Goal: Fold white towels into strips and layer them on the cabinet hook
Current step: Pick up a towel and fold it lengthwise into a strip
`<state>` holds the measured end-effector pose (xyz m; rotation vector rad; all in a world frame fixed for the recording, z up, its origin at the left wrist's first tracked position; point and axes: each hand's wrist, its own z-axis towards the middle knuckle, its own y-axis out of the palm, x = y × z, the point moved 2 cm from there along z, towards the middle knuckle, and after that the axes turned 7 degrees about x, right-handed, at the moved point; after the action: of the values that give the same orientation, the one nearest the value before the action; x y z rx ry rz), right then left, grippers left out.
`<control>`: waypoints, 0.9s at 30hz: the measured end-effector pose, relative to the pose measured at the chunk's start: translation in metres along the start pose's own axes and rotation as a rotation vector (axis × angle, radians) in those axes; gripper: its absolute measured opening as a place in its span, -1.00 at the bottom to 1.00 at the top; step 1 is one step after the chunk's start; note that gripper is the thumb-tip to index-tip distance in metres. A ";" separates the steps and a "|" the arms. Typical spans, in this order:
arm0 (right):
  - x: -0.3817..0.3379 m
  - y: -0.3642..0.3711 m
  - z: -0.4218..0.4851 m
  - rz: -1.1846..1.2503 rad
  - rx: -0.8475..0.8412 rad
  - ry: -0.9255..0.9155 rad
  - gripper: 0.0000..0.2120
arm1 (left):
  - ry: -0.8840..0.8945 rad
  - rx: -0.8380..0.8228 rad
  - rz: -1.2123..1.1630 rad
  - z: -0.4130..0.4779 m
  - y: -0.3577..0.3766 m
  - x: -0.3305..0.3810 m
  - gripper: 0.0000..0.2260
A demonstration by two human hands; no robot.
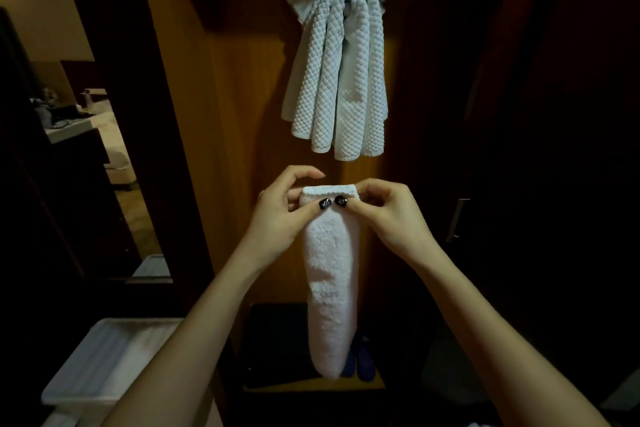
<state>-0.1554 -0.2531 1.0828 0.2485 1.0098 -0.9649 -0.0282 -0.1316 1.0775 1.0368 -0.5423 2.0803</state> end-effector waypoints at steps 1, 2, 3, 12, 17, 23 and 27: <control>-0.001 0.000 0.002 0.008 0.026 -0.009 -0.94 | 0.035 0.002 0.002 0.001 0.000 0.003 -0.63; -0.002 0.001 0.005 0.028 0.048 -0.014 -0.92 | 0.086 -0.003 0.020 0.002 0.001 0.006 -0.63; -0.003 0.001 0.007 0.056 0.067 -0.014 -0.91 | 0.137 -0.019 0.038 0.002 0.002 0.008 -0.63; -0.013 -0.004 0.031 0.231 0.206 0.028 -0.87 | 0.016 0.100 0.003 0.006 0.016 -0.015 -0.70; 0.015 0.002 0.001 -0.056 0.280 0.019 -0.86 | -0.022 0.230 0.009 0.026 0.015 -0.022 -0.65; 0.050 0.022 -0.025 -0.279 0.170 0.187 -0.87 | -0.021 0.325 0.134 0.046 0.018 -0.028 -0.64; 0.070 0.024 -0.029 -0.285 0.118 0.235 -0.78 | -0.042 0.382 0.219 0.061 0.019 -0.032 -0.63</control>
<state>-0.1425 -0.2618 1.0052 0.3274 1.2267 -1.2773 0.0005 -0.1965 1.0864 1.2860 -0.2924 2.4225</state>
